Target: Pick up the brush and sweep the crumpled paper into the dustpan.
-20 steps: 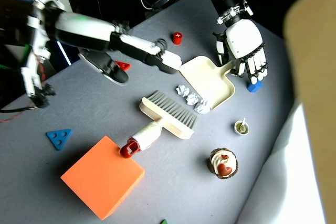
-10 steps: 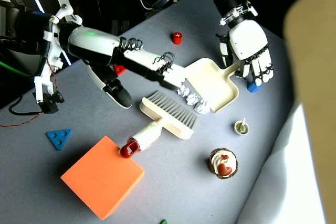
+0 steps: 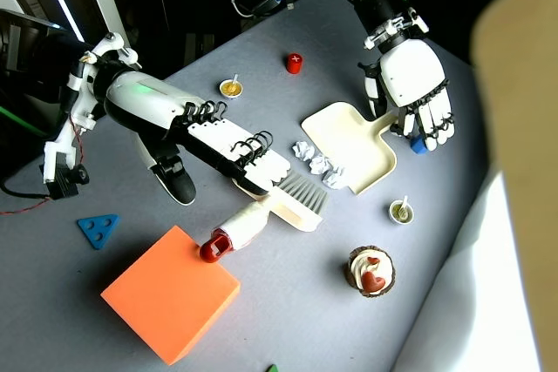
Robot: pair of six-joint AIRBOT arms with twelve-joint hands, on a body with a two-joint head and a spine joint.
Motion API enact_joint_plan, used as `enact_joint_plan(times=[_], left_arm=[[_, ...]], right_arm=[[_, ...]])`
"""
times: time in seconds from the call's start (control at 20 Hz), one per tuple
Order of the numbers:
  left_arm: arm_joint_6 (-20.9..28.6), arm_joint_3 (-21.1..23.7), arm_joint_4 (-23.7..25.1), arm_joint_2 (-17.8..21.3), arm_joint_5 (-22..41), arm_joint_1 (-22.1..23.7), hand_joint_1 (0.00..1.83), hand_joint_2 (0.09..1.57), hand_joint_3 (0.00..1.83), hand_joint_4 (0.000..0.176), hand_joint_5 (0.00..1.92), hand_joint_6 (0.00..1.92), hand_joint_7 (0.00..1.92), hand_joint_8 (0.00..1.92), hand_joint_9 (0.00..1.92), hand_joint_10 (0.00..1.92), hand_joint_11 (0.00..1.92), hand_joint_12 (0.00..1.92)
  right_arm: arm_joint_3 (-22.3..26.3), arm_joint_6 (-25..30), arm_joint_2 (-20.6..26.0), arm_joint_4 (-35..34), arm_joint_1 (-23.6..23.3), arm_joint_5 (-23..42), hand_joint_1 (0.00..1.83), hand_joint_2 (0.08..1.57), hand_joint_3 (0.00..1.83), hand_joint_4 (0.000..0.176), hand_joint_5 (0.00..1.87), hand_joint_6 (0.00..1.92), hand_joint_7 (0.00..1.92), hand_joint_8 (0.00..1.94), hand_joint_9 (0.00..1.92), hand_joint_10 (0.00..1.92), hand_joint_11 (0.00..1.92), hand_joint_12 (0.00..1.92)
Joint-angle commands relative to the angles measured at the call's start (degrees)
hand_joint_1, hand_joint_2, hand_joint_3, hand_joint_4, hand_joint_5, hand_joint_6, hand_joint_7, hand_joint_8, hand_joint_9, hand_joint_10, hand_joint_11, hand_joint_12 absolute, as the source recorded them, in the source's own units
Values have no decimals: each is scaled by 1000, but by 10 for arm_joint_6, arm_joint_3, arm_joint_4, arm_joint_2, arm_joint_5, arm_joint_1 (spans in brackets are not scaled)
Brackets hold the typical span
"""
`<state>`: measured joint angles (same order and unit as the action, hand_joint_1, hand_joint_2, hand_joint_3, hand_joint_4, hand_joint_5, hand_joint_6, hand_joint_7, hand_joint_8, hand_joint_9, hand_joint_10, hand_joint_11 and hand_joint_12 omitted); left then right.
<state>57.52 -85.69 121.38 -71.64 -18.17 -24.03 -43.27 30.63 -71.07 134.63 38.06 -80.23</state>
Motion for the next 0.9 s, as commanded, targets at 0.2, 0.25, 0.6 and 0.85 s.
enact_joint_plan(times=[0.2, 0.25, 0.6, 0.85], left_arm=[[-3, -4, 26, 2, -48, 8, 1114, 1118, 0, 0, 979, 979, 282, 0, 188, 1, 191, 1], [-3, -5, 28, 2, -48, 8, 1112, 1112, 0, 0, 992, 958, 291, 2, 194, 3, 201, 6], [-3, -9, 29, 0, -48, 10, 1115, 1121, 0, 0, 973, 987, 296, 1, 216, 2, 221, 12], [-3, -12, 29, -3, -48, 10, 1101, 1129, 1, 0, 954, 1019, 285, 2, 212, 4, 219, 10]], right_arm=[[-24, -3, -22, 16, -10, -68, 1199, 979, 0, 0, 74, 3, 60, 2, 106, 3, 178, 6], [-28, 1, -26, 12, -11, -69, 1191, 978, 0, 0, 67, 0, 52, 0, 95, 0, 152, 1], [-82, 18, -76, 0, -17, -72, 1143, 957, 0, 0, 40, 2, 36, 0, 84, 0, 151, 7], [-119, 24, -109, -1, -19, -72, 1158, 957, 0, 0, 37, 2, 49, 3, 105, 4, 159, 9]])
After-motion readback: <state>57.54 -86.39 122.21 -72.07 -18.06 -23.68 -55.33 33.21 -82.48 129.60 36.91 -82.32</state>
